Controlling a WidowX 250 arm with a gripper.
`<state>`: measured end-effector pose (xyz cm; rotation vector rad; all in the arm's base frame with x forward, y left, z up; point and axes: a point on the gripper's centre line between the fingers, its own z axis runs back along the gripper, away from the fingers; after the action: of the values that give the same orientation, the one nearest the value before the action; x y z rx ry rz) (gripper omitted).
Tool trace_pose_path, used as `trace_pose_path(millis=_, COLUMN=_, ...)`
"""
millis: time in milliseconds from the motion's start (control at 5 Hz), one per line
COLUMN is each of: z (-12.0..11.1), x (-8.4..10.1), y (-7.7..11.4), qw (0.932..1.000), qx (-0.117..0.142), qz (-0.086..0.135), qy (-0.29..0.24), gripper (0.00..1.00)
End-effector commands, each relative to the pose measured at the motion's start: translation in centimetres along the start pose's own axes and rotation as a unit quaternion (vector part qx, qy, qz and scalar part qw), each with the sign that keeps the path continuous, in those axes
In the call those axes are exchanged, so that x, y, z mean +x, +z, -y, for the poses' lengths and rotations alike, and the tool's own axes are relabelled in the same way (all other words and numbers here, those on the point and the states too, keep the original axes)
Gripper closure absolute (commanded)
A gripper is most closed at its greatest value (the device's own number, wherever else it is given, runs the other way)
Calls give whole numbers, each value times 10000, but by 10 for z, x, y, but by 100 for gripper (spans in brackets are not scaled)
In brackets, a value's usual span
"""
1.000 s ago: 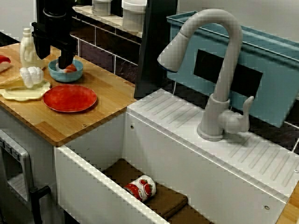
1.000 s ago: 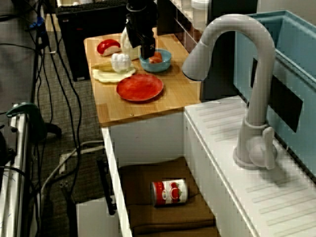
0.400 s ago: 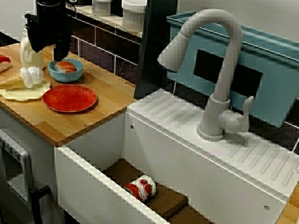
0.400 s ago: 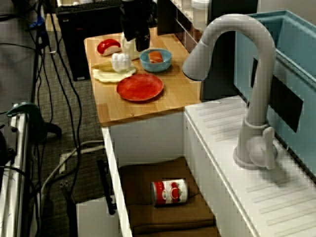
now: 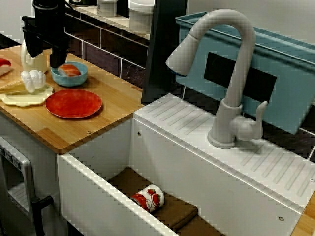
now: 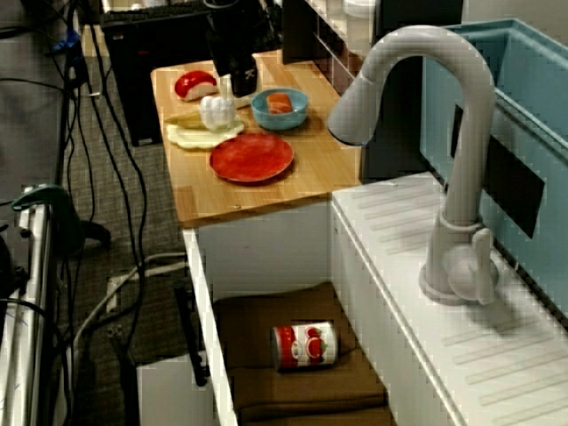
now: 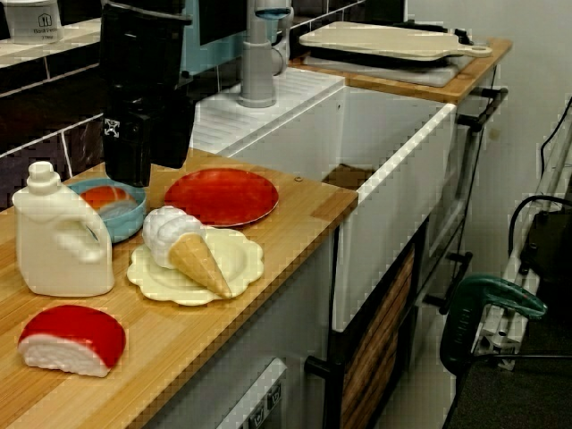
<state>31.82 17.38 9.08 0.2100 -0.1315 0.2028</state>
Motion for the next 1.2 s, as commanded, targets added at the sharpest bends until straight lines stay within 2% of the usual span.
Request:
trace_pose_path(millis=0, z=-15, x=3, y=29, qw=9832, qx=-32, qz=777, qy=-1651, gripper=0)
trace_pose_path(millis=200, z=-22, x=3, y=27, qw=9655, qx=-209, qz=602, qy=-2524, gripper=0)
trace_pose_path(millis=400, z=-28, x=4, y=24, qw=9511, qx=-558, qz=619, qy=-2974, gripper=0)
trace_pose_path(millis=600, z=-28, x=4, y=20, qw=9473, qx=-515, qz=516, qy=-3119, gripper=0)
trace_pose_path(millis=1000, z=-32, x=-5, y=14, qw=9446, qx=-573, qz=453, qy=-3201, gripper=0)
